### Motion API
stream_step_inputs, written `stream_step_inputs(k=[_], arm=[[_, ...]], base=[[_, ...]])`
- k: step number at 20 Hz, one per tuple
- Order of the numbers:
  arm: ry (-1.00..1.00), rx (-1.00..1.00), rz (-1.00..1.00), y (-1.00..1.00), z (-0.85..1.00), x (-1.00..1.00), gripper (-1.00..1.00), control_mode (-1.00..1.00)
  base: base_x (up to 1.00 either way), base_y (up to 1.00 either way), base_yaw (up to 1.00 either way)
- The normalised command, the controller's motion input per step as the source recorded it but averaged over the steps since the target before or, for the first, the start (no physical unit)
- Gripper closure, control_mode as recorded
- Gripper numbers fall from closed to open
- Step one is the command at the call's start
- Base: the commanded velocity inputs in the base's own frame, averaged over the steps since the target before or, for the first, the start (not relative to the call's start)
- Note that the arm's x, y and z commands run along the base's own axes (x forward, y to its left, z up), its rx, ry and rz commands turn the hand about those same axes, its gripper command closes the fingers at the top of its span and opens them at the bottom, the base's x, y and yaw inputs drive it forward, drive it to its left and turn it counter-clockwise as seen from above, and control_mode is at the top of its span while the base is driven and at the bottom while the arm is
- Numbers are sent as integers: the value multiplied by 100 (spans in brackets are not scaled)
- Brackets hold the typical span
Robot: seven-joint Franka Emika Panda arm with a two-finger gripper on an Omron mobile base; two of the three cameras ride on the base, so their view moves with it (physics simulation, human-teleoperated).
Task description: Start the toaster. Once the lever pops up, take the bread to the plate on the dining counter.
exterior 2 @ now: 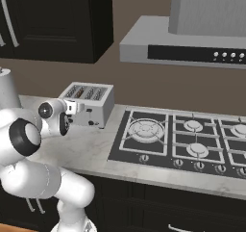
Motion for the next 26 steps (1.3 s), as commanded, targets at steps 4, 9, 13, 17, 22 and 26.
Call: stream_step_inputs(k=[4, 9, 13, 17, 22, 26], arm=[[0, -2, 0, 0, 0, 0, -100, -100], [0, 0, 0, 0, 0, 1, -100, -100], [0, 0, 0, 7, 0, 9, -100, -100], [0, 0, 0, 10, 4, 15, -100, -100], [0, 0, 0, 1, 0, 16, -100, -100], [0, 0, 0, 0, 0, 18, -100, -100]], base=[[0, 0, 0], [0, 0, 0], [0, 0, 0], [0, 0, 0], [0, 0, 0], [0, 0, 0]])
